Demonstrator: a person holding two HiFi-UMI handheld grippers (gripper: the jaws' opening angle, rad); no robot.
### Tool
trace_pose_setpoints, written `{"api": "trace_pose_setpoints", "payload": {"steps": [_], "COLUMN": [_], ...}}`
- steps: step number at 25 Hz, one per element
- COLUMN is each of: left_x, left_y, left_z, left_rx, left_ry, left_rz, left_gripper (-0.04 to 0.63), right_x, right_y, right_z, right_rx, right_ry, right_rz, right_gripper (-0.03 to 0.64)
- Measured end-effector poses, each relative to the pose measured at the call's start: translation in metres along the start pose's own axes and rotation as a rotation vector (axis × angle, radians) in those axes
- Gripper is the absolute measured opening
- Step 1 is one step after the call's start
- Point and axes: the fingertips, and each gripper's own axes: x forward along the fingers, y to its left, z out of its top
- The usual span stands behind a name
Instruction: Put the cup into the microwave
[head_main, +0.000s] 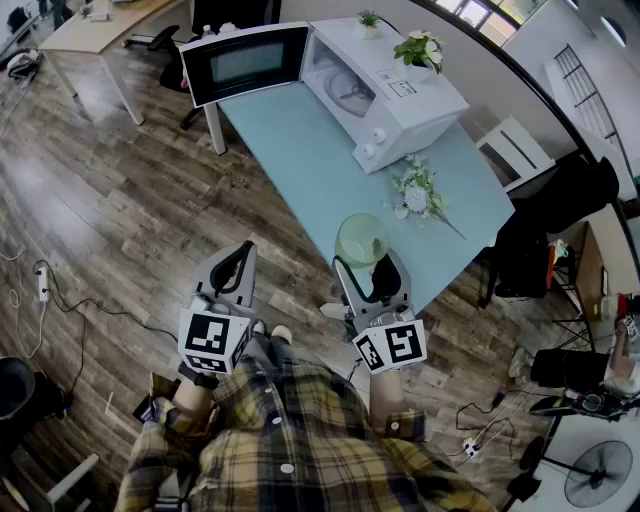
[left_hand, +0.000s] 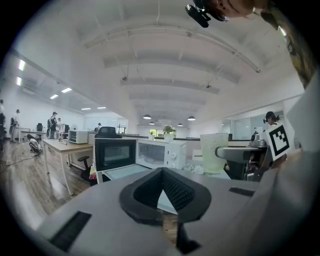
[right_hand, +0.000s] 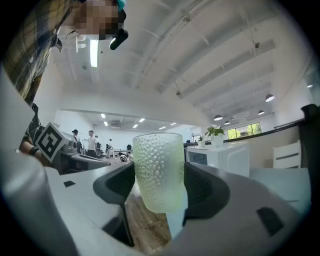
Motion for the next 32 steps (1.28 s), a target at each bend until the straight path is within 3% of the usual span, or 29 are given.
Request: {"api": "trace_pose_setpoints", "payload": {"steps": [16,24,32], "left_x": [-0.036,-0.044,0.004], "left_y": [-0.019,0.013,0.073], "left_z": [-0.012,-0.017,-0.009], "left_rx": [0.002,-0.018,-0.016], "left_ry": [-0.003,-0.008,-0.008], "left_rz": [0.064,0.123,0.083], "left_gripper": [-0.009,-0.009,-0.009], "right_x": [-0.022,0.006,0.076], "right_y": [0.014,0.032,0.033], "right_z": [0.006,-0.004,-0.009], "right_rx": [0.022,0.029,0.019], "right_ry": [-0.029,-0.012,-0.004], "right_rz": [0.084,0.129,0.101], "right_gripper": [0.31,0.31,0.31]}}
